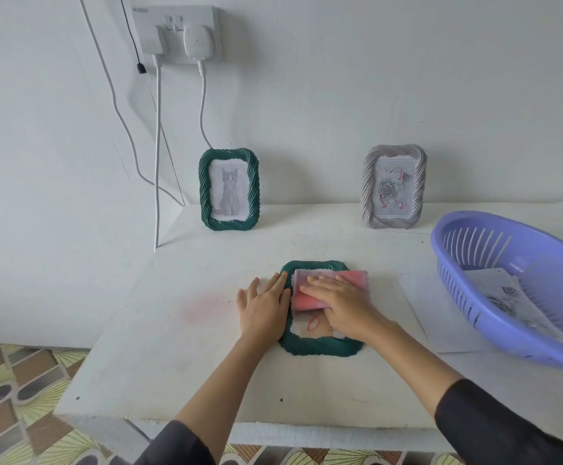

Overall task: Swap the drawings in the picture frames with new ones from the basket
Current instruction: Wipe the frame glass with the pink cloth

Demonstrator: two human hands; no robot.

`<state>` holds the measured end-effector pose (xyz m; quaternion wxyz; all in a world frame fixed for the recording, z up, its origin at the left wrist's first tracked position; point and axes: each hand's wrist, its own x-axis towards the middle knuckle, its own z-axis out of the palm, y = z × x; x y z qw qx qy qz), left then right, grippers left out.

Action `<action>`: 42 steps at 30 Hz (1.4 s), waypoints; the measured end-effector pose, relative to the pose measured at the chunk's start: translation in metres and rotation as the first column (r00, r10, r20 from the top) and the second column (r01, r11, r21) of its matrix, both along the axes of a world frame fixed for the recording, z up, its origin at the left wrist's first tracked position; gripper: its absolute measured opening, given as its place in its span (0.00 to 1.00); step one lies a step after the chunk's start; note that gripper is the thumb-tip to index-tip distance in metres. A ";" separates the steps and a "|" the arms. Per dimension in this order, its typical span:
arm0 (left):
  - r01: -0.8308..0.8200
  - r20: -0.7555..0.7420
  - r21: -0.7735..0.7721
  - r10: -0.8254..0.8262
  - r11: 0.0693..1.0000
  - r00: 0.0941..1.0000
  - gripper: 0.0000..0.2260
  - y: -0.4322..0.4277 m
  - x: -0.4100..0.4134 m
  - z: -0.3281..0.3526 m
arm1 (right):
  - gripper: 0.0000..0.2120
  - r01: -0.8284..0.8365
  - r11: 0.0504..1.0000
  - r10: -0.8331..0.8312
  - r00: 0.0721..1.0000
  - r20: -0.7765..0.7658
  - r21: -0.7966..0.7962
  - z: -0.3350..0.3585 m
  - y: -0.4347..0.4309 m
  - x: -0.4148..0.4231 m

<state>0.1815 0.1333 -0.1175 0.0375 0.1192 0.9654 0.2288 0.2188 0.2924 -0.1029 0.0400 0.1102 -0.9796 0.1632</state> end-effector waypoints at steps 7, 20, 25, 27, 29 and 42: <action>0.020 0.003 -0.024 -0.020 1.000 1.000 0.20 -0.002 0.000 0.003 | 0.31 -0.214 0.973 0.226 0.960 0.166 -0.089 0.016 0.025 0.047; 0.028 0.015 -0.054 -0.028 0.998 1.000 0.21 -0.001 0.000 0.005 | 0.34 -0.227 0.967 0.246 0.951 0.189 -0.119 0.011 0.034 0.047; 0.033 0.014 -0.056 -0.033 0.998 0.999 0.20 -0.002 0.001 0.004 | 0.31 -0.021 0.999 0.023 0.998 0.059 -0.040 0.019 0.055 0.004; 0.030 0.015 -0.055 -0.030 0.998 0.999 0.20 -0.002 0.001 0.004 | 0.29 0.082 0.993 -0.080 0.997 0.024 -0.080 0.014 0.043 -0.014; 0.021 0.009 -0.052 -0.021 0.998 1.000 0.20 -0.001 0.001 0.004 | 0.30 0.047 0.992 -0.042 0.998 0.043 -0.114 0.006 0.024 -0.019; 0.026 0.010 -0.070 -0.026 0.997 1.000 0.21 -0.002 0.001 0.003 | 0.31 0.043 0.995 -0.040 0.999 0.034 -0.088 0.015 0.043 -0.010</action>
